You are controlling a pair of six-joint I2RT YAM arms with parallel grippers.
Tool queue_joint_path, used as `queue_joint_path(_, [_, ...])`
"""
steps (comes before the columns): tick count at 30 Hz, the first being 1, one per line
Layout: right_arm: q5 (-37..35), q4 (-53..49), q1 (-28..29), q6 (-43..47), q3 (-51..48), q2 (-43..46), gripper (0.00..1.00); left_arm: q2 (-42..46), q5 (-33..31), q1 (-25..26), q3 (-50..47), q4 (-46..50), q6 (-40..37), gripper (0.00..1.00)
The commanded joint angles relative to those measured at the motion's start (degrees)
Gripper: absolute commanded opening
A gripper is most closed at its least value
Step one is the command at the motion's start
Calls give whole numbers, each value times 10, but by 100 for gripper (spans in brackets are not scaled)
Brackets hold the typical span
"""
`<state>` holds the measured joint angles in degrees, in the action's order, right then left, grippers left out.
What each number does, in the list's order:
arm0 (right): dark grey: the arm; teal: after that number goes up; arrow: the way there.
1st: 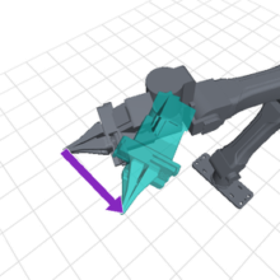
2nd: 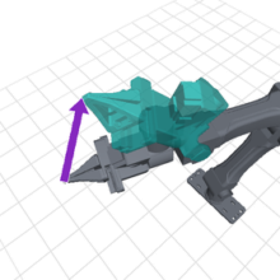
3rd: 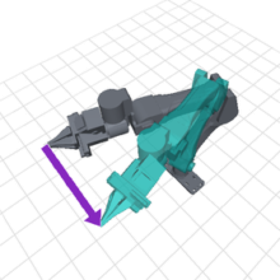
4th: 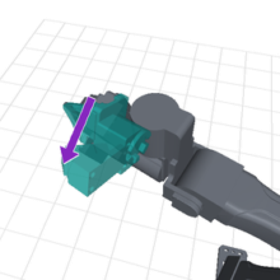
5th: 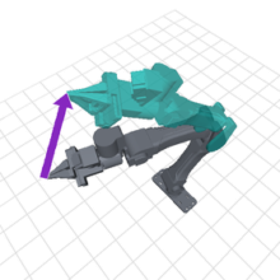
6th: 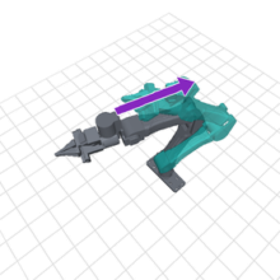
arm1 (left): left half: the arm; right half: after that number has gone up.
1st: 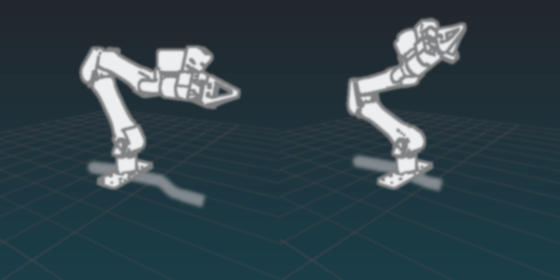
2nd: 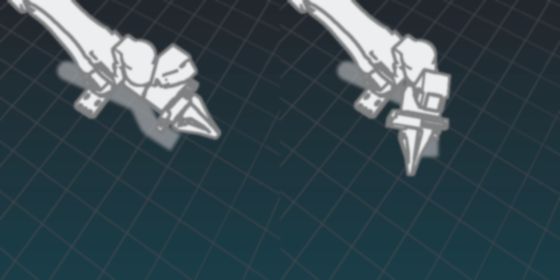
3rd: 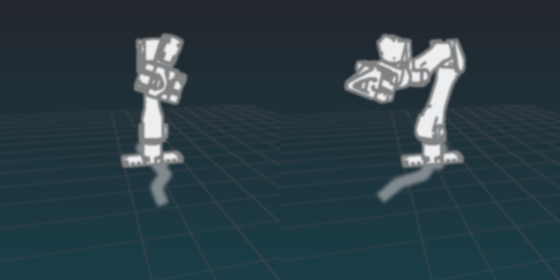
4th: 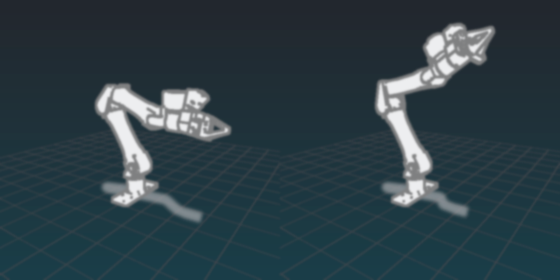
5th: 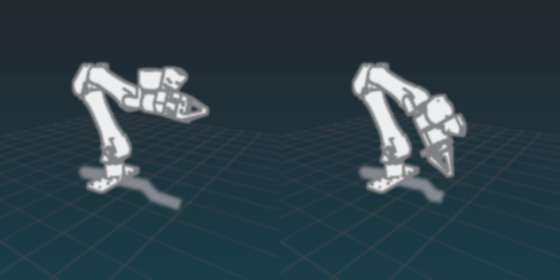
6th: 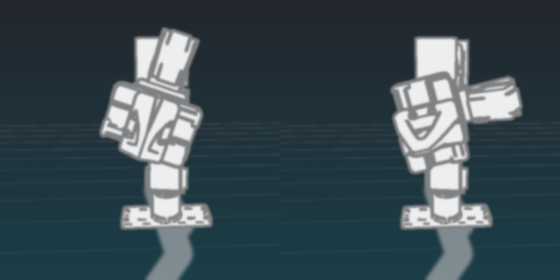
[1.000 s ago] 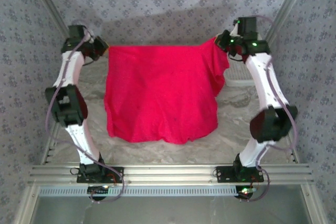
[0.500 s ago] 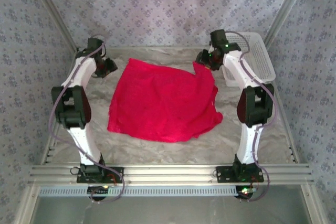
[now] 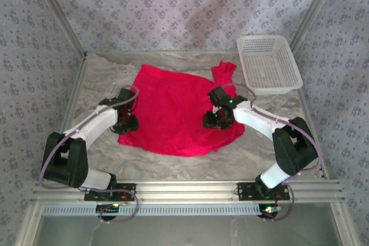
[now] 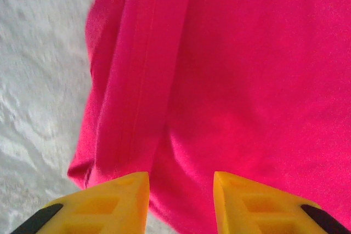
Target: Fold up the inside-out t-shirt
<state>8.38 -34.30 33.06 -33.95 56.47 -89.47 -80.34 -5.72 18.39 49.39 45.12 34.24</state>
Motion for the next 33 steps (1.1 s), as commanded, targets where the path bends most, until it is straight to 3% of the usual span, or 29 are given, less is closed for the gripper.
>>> queue_joint_path(1, [8,16,15,-32,-19,23,50,6,-45,4,-26,16,34,35])
queue_joint_path(12, [30,28,45,-51,-30,37,51,42,-77,9,-68,31,55,28])
queue_joint_path(15, [37,46,46,-55,-39,22,51,41,-85,8,-97,-13,57,23])
queue_joint_path(19, [27,72,32,-55,-52,-7,51,38,-107,4,-112,-57,49,1])
queue_joint_path(24, [0,86,-12,-36,-42,-74,48,46,-107,-19,-67,-59,21,0])
queue_joint_path(26, [-19,67,-32,-25,-21,-104,39,53,-84,-43,-57,-80,14,0])
queue_joint_path(30, [-52,49,-64,-4,-4,-123,6,66,-65,-89,-52,-96,6,0])
queue_joint_path(33, [-62,51,-89,0,8,-132,0,63,-40,-118,-56,-118,9,0])
